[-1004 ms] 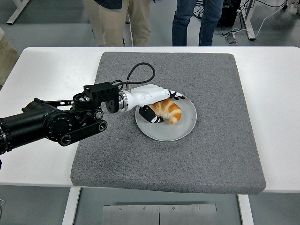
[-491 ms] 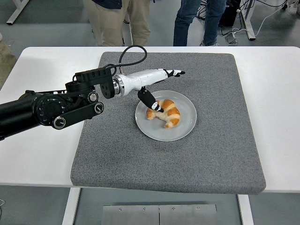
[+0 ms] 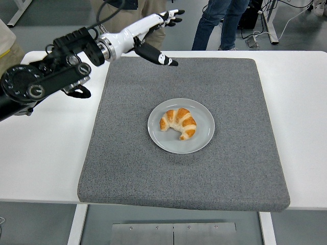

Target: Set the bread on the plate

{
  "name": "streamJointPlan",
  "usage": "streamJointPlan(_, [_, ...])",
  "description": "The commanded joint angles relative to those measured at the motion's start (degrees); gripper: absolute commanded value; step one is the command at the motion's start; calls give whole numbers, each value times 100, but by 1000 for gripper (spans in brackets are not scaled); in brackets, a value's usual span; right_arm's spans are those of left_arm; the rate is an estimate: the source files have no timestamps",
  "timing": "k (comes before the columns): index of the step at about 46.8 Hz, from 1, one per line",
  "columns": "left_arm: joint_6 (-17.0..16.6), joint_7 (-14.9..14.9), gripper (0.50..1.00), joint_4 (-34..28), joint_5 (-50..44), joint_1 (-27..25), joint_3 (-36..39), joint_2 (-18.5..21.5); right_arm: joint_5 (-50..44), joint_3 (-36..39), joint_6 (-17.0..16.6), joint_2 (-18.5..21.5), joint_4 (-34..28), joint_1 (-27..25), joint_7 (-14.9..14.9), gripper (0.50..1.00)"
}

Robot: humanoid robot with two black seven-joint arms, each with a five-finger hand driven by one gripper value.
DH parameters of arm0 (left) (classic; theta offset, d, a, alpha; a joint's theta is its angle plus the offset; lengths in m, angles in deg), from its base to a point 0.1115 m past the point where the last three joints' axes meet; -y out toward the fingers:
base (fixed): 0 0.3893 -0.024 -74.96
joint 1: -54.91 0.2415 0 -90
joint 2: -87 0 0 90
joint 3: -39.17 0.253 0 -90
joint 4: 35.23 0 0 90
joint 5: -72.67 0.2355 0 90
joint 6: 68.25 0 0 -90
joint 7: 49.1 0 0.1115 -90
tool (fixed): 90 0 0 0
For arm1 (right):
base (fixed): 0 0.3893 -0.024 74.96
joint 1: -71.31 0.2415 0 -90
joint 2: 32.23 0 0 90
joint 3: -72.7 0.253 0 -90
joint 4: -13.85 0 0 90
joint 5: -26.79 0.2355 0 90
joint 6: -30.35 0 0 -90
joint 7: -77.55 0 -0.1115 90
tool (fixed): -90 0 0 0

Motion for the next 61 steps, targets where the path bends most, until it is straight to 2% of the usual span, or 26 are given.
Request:
streamJointPlan(1, [-9,-24,969,113,-375,35,-230,-7,0,0,0,0,-4,1,0,1000])
streamJointPlan(7, [-1,-24,971,350,-1017,79,-319,-16,0,0,0,0,-4,1,0,1000])
streamJointPlan(17, [87,-15,971,1105,-2063,70,-319,-51,0,0,0,0,-4,1,0,1000])
streamJointPlan(26, [702,-15,969,1615,-2880,88,-371,-34,0,0,0,0,-4,1,0,1000])
streamJointPlan(31, [1141,-15,971,2142,-3065,193,-547,-77,0,0,0,0,-4,1,0,1000])
streamJointPlan(36, [1414,-15,971,2713,-3206,254,-793,-446,0,0,0,0,5,1,0,1000])
streamJointPlan(44, [1511,-15,971,3329,-3215,378,-1092,-816,0,0,0,0,-4,1,0,1000])
streamJointPlan(49, [1546,-33,971,3452,-3294,421,-1232,-895,0,0,0,0,-4,1,0,1000])
streamJointPlan(54, [1555,-226,971,3505,-3627,544,-1382,-921,0,0,0,0,-4,1,0,1000])
streamJointPlan(61, [1555,-235,971,3716,-3839,632,-1514,-1000,0,0,0,0,-4,1,0,1000])
